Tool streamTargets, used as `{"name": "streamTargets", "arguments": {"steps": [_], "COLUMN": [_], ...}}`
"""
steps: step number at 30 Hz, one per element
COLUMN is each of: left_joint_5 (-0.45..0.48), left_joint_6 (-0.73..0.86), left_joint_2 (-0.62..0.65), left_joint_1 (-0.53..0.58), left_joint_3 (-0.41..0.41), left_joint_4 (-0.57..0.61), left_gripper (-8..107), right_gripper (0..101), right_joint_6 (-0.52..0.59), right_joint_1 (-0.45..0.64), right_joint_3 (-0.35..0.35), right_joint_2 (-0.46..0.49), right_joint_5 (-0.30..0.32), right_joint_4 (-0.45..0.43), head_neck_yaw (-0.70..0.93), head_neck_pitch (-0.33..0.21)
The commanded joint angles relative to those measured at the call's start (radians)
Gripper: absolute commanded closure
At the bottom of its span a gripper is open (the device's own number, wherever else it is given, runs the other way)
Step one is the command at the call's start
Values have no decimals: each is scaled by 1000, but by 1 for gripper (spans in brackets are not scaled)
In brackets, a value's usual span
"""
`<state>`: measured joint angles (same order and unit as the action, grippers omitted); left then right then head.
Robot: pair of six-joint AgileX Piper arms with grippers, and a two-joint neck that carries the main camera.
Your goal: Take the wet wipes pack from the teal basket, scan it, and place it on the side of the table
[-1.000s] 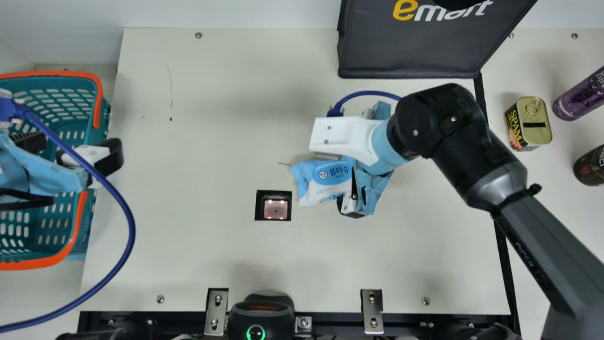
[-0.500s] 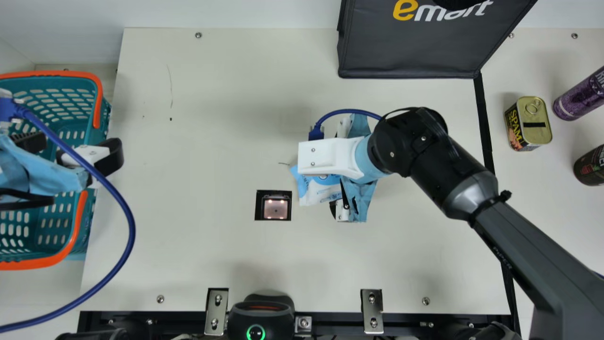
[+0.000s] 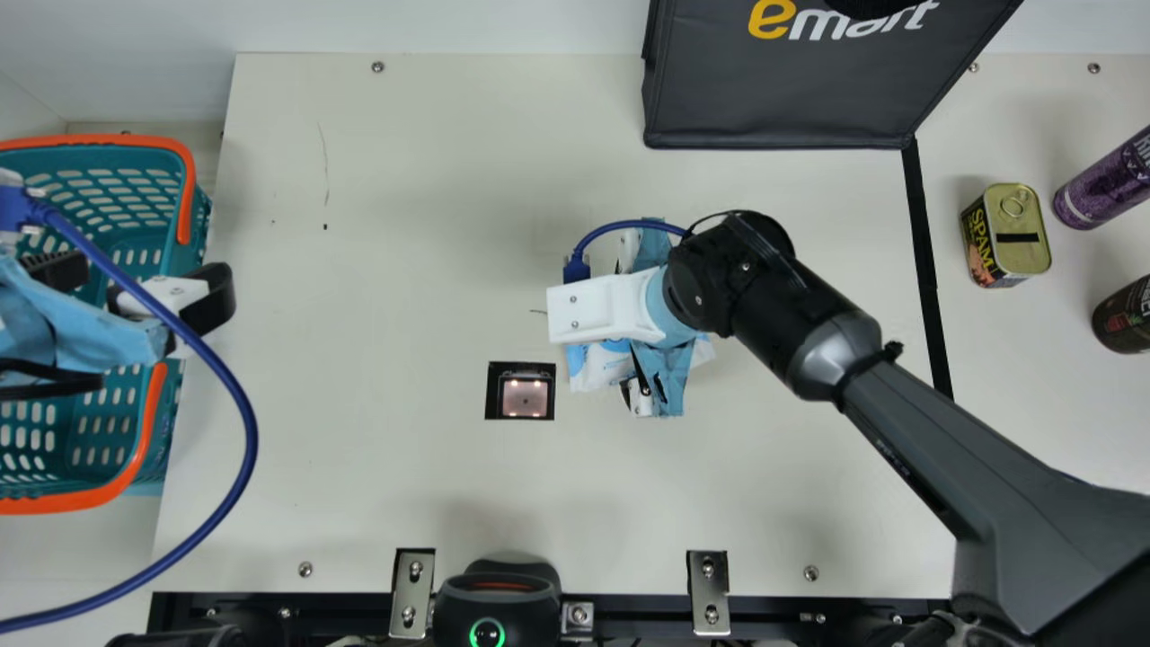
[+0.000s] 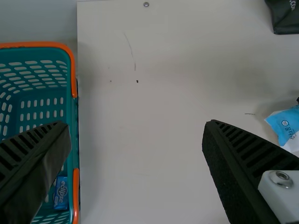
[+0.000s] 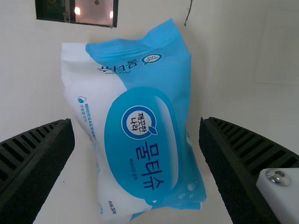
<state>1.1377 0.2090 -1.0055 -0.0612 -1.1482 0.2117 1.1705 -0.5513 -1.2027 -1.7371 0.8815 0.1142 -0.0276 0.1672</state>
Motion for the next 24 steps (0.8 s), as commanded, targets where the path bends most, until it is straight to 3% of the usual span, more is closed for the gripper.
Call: {"name": "streamTargets", "arguments": {"steps": [1, 11, 24], "left_joint_5": [0, 0, 0], "left_joint_6": [0, 0, 0], "left_joint_2": [0, 0, 0], "left_joint_1": [0, 0, 0], "left_joint_3": [0, 0, 0], "left_joint_4": [0, 0, 0], "left_gripper": [9, 9, 9], "right_gripper": [6, 6, 93], "right_joint_6": [2, -7, -59], "right_joint_1": [-1, -4, -2], "right_joint_3": [-3, -25, -54], "right_joint_2": [-13, -75, -98], "right_joint_5": [-9, -30, -1], "right_joint_4": [-9, -40, -53], "head_neck_yaw": [0, 0, 0], "head_neck_pitch": [-29, -29, -29]}}
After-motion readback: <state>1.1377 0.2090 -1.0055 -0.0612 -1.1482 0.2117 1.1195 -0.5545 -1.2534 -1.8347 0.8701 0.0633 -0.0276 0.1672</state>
